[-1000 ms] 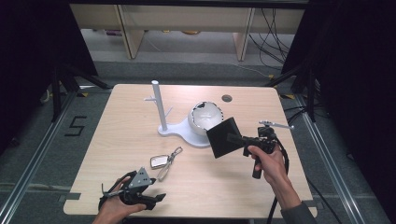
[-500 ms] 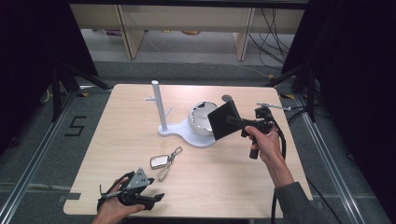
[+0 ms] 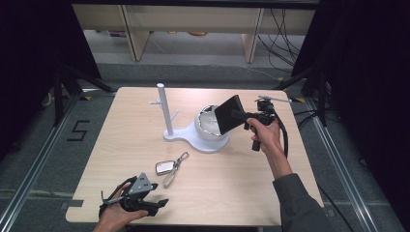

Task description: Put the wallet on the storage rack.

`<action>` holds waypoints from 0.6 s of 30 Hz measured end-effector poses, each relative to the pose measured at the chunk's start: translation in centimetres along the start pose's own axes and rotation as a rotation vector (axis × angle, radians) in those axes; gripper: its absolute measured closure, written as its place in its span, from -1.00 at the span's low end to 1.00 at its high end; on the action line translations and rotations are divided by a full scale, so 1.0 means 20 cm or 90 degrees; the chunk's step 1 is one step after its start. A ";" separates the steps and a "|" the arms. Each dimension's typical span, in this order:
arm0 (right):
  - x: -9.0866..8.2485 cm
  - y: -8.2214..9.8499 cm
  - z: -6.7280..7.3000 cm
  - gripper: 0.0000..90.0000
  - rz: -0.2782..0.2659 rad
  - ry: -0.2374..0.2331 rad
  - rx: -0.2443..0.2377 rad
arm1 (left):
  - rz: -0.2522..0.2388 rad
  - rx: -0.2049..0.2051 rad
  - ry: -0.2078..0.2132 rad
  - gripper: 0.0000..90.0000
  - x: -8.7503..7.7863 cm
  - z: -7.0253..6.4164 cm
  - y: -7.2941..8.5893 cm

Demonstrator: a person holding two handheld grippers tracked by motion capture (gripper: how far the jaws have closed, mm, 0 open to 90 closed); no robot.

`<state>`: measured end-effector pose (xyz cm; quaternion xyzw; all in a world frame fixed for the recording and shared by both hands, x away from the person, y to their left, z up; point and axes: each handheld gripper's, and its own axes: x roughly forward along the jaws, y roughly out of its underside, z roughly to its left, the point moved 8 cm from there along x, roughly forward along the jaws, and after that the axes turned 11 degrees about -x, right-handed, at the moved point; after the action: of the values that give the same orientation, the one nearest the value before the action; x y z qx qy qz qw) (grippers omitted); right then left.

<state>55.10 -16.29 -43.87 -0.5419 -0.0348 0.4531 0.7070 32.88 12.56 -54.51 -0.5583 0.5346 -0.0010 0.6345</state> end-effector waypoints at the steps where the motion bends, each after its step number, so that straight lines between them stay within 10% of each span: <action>1: 0.02 0.00 -0.01 0.70 0.001 0.002 -0.001 | 0.001 0.002 -0.003 -0.24 0.00 0.00 0.00; 18: 0.25 0.08 -0.04 0.68 0.037 0.000 0.029 | 0.014 0.009 0.003 -0.25 0.02 -0.01 0.02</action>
<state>57.43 -13.59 -47.73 -0.5266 -0.0090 0.4742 0.7055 32.66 12.37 -55.09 -0.5476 0.5425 0.0006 0.6371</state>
